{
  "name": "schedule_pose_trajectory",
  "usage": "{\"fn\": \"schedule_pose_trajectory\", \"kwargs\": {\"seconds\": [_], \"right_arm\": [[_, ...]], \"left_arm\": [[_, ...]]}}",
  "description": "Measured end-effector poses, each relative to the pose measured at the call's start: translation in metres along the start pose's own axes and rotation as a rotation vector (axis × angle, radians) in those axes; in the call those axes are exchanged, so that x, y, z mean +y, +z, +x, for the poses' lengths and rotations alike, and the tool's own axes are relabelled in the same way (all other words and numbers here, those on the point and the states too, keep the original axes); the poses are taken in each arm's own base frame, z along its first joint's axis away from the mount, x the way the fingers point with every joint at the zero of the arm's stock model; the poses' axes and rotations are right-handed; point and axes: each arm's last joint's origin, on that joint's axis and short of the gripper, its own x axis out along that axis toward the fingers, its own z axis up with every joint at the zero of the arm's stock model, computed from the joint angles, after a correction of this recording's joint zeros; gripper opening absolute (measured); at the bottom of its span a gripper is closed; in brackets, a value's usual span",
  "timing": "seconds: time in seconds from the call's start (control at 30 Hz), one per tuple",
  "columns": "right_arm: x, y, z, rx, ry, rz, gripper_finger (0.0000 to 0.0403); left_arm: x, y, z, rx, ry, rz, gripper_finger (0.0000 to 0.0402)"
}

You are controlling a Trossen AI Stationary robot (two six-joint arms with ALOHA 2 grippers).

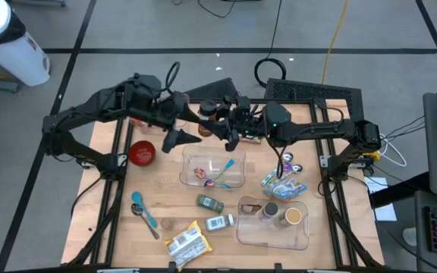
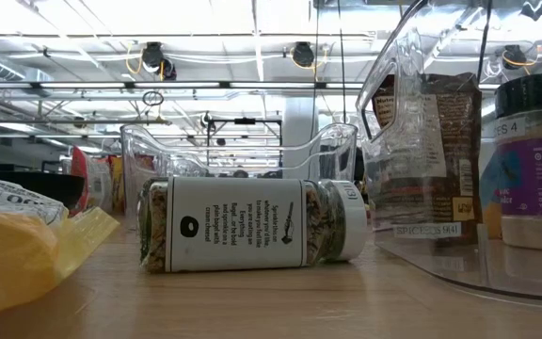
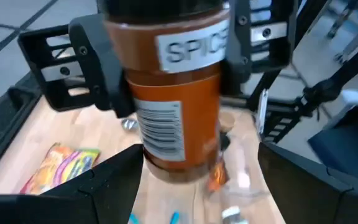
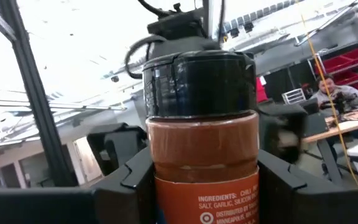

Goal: Pick & Place Food Item
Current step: Put the orange seasoning bottle into the bottom transparent bin

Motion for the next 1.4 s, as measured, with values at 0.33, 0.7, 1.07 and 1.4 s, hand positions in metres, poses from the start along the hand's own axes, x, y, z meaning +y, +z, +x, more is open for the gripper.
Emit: {"fn": "schedule_pose_trajectory", "kwargs": {"seconds": [0.33,0.7,1.07,1.4], "right_arm": [[0.003,0.004,0.0,-0.039,0.018,-0.011,0.0171],[0.002,0.004,0.0,-0.035,0.016,-0.014,0.0171],[0.002,0.003,0.0,-0.031,0.018,-0.029,0.0171],[0.003,0.005,-0.001,-0.015,0.006,-0.016,0.0209]], "left_arm": [[0.009,-0.005,0.021,-0.113,-0.05,-0.021,0.0326],[0.014,-0.003,0.022,-0.153,-0.062,-0.053,0.0279],[0.017,-0.005,0.021,-0.137,-0.052,-0.048,0.018],[0.017,-0.006,0.021,-0.125,-0.053,-0.027,0.0179]]}}
